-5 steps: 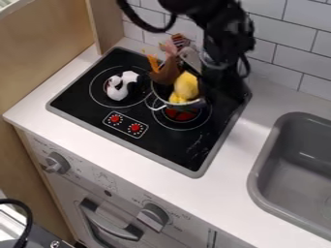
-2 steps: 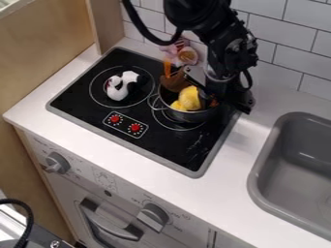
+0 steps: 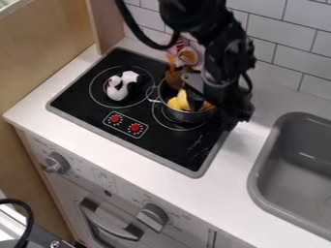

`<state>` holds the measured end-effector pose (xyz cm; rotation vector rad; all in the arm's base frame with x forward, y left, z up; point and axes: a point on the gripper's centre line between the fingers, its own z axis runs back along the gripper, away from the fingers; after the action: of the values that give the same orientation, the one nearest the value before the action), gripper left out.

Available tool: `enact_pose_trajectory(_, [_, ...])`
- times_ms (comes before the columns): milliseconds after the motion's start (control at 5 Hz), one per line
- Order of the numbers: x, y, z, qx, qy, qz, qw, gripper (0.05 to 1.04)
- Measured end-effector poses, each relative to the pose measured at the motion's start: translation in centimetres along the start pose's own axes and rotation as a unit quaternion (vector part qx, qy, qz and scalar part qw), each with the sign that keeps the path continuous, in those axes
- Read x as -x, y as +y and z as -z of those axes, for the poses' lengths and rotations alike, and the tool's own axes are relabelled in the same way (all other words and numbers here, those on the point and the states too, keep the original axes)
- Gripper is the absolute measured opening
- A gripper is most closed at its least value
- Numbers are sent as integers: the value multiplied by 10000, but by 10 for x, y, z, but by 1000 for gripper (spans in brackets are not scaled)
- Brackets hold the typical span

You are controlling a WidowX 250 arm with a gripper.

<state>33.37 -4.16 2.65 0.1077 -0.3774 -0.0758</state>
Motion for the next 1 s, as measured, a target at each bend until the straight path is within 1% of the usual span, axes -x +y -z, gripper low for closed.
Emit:
enact_pose_trajectory(200, [7,5,-17,27,332,-78,9994,997])
enact_pose_trajectory(400, [9,14,-35,-65,579,-109,9982,997])
enact_pose_trajectory(600, [14,34,-49,-159,773,86,9968,997])
enact_pose_trajectory(800, [22,60,-52,-230,1000,351,9941,997])
enact_pose_trajectory(1000, [21,89,-55,-259,1093,686,9913,997])
